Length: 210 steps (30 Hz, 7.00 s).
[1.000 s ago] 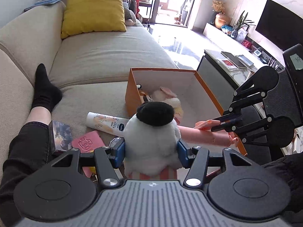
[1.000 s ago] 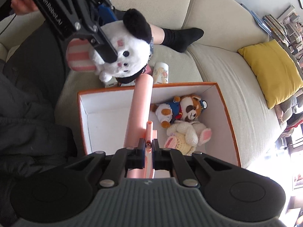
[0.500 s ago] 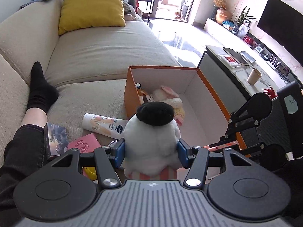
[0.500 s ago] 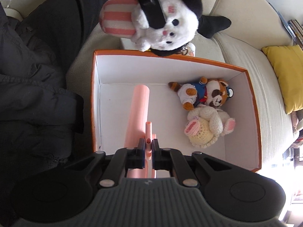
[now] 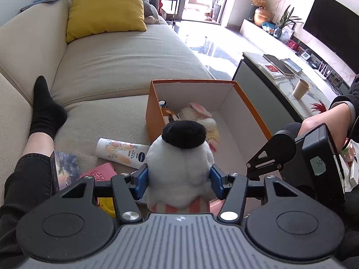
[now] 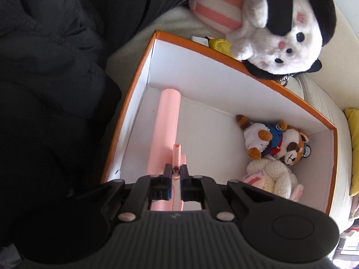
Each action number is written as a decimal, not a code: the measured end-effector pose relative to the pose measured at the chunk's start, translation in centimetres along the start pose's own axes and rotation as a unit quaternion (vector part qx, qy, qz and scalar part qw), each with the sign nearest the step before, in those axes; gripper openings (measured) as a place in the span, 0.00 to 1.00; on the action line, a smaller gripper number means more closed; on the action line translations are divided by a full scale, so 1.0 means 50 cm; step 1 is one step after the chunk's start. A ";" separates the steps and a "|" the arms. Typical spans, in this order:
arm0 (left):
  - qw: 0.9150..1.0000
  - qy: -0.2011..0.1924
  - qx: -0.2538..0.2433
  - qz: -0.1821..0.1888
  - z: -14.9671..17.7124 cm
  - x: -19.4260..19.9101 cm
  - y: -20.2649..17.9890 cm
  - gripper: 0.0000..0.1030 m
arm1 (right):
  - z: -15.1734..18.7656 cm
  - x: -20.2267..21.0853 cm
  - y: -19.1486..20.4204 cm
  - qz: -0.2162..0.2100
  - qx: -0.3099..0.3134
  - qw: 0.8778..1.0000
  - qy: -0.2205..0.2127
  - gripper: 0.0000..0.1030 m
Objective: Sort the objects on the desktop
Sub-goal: 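Carry the pink phone stand into the box and lower it with the right tool, then open the right tool to release the phone stand while the left carries the panda over the box, then lower the white panda plush into the box and open the left tool, then lift both tools out of the box toward the items on the sofa, then grasp the dark PHOTO CARD pack upright with the left tool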
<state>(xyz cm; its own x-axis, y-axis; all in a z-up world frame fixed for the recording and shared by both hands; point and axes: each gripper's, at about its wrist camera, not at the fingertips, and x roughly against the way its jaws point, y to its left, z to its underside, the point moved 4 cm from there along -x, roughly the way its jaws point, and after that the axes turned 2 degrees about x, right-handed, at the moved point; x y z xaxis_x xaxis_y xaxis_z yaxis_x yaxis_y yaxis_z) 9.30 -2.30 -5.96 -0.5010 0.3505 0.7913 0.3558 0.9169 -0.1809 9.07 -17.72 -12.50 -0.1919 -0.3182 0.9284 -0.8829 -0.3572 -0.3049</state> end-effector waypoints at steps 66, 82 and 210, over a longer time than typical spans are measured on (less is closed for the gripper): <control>0.996 0.032 -0.017 0.078 -0.047 -0.114 -0.101 0.64 | 0.041 -0.017 -0.164 -0.066 -0.303 0.950 -0.018 0.05; 0.996 0.047 0.050 0.054 -0.190 -0.311 -0.159 0.63 | 0.154 0.077 -0.242 0.050 -0.376 0.925 -0.018 0.34; 0.971 -0.004 0.201 -0.129 0.073 -0.065 0.360 0.53 | -0.305 -0.181 -0.357 0.003 -0.441 0.896 -0.045 0.38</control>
<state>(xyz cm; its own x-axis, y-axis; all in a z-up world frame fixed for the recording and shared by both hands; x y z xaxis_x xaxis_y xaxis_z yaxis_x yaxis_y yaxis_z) 14.47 13.78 -13.91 -0.5393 0.0997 0.8362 -0.1186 0.9741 -0.1926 20.01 4.93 -12.20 -0.1979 -0.4018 0.8941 -0.8847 0.4660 0.0136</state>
